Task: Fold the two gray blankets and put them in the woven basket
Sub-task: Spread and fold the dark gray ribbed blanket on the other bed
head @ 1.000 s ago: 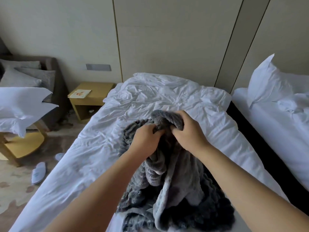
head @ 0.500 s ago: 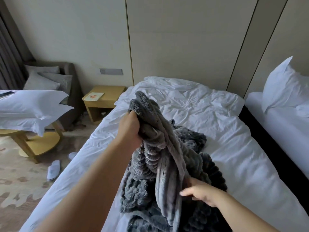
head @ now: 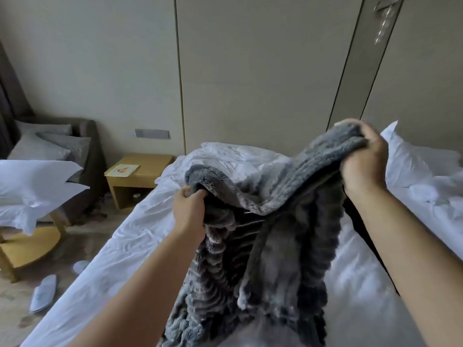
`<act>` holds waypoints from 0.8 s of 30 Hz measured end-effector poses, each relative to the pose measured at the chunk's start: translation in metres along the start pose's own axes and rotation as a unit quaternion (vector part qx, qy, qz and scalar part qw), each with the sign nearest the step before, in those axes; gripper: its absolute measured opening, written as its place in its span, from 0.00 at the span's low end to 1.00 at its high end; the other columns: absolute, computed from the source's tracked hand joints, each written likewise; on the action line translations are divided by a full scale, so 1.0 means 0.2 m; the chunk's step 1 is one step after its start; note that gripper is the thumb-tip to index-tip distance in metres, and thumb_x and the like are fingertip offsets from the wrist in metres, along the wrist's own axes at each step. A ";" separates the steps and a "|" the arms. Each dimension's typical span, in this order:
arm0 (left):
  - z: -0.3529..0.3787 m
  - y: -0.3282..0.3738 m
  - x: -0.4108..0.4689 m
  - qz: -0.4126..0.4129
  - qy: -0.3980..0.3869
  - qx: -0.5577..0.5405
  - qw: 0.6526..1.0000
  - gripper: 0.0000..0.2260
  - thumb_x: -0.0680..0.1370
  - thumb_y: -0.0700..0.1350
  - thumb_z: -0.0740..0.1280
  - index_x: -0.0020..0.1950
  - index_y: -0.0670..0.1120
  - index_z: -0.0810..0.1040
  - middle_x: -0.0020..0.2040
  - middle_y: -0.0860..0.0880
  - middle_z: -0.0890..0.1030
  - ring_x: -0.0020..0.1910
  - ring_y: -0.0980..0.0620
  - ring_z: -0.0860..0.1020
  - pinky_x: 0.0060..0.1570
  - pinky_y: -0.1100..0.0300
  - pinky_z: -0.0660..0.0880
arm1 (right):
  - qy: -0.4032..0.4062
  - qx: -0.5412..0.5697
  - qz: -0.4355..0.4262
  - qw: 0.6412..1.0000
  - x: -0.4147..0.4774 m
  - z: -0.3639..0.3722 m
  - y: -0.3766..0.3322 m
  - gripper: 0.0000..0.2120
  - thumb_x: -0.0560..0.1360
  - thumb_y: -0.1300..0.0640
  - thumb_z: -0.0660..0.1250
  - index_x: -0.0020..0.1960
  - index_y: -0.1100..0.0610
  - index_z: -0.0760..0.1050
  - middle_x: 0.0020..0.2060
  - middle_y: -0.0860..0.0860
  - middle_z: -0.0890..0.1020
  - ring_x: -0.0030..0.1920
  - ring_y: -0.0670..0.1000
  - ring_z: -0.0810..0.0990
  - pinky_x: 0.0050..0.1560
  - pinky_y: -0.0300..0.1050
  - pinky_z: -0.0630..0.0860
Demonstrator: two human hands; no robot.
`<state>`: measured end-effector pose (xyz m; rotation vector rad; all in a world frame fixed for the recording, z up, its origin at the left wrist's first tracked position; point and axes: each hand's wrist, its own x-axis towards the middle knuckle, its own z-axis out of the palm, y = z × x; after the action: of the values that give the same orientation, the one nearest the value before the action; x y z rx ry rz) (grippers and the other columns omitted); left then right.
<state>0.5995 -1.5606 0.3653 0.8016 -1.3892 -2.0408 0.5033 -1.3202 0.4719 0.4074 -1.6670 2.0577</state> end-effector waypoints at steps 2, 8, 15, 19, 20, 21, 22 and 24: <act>0.04 -0.07 -0.05 0.012 -0.020 0.037 0.999 0.10 0.70 0.37 0.67 0.50 0.44 0.75 0.49 0.38 0.80 0.47 0.40 0.81 0.46 0.46 0.79 | -0.024 0.000 -0.006 1.000 0.02 0.06 -0.08 0.14 0.68 0.60 0.56 0.38 0.50 0.81 0.32 0.45 0.79 0.36 0.48 0.76 0.37 0.33 0.73; 0.01 -0.27 -0.13 0.062 -0.112 0.160 0.979 0.18 0.69 0.42 0.70 0.56 0.57 0.74 0.32 0.55 0.78 0.26 0.58 0.76 0.28 0.60 0.72 | -0.224 -0.360 0.209 0.881 -0.24 -0.06 0.30 0.12 0.74 0.68 0.55 0.50 0.69 0.75 0.39 0.60 0.78 0.38 0.53 0.73 0.35 0.42 0.66; 0.06 -0.35 -0.22 0.095 -0.426 0.455 0.776 0.35 0.64 0.57 0.76 0.68 0.55 0.68 0.57 0.58 0.73 0.59 0.53 0.75 0.52 0.63 0.71 | -0.306 -0.238 0.321 0.864 -0.44 0.03 0.32 0.12 0.74 0.67 0.62 0.46 0.56 0.82 0.45 0.56 0.84 0.48 0.56 0.82 0.53 0.50 0.80; 0.10 -0.43 -0.24 0.181 -0.340 0.481 0.788 0.10 0.74 0.50 0.70 0.40 0.43 0.79 0.38 0.48 0.81 0.43 0.48 0.79 0.42 0.57 0.72 | -0.322 -0.254 0.202 0.889 -0.51 0.07 0.36 0.19 0.66 0.71 0.64 0.47 0.49 0.78 0.42 0.48 0.80 0.43 0.46 0.79 0.36 0.32 0.75; 0.09 -0.44 -0.22 0.173 -0.314 0.462 0.811 0.11 0.75 0.49 0.69 0.37 0.42 0.78 0.36 0.46 0.80 0.40 0.48 0.78 0.41 0.55 0.71 | -0.320 -0.266 0.181 0.891 -0.53 0.05 0.39 0.21 0.65 0.71 0.64 0.48 0.48 0.77 0.43 0.48 0.81 0.44 0.47 0.79 0.38 0.34 0.76; 0.08 -0.44 -0.20 0.162 -0.294 0.439 0.834 0.12 0.75 0.48 0.69 0.35 0.42 0.77 0.33 0.46 0.79 0.37 0.48 0.77 0.38 0.56 0.70 | -0.316 -0.269 0.177 0.892 -0.56 0.02 0.44 0.22 0.65 0.71 0.65 0.49 0.48 0.77 0.44 0.48 0.82 0.47 0.48 0.80 0.41 0.39 0.78; 0.06 -0.43 -0.19 0.149 -0.279 0.415 0.853 0.13 0.75 0.48 0.68 0.34 0.43 0.77 0.32 0.46 0.79 0.35 0.48 0.77 0.36 0.57 0.69 | -0.310 -0.265 0.190 0.893 -0.59 -0.01 0.49 0.21 0.65 0.71 0.66 0.50 0.48 0.77 0.45 0.49 0.83 0.48 0.50 0.81 0.44 0.44 0.80; 0.04 -0.43 -0.15 0.125 -0.252 0.367 0.887 0.10 0.76 0.47 0.67 0.39 0.43 0.81 0.36 0.43 0.82 0.38 0.44 0.79 0.38 0.56 0.73 | -0.302 -0.247 0.239 0.889 -0.66 -0.08 0.59 0.18 0.68 0.69 0.70 0.51 0.50 0.77 0.45 0.49 0.83 0.50 0.52 0.82 0.49 0.49 0.80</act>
<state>0.6059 -1.5059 0.2929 0.3185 -2.4907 -1.5535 0.5557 -1.3451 0.3029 0.5316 -2.8222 1.7914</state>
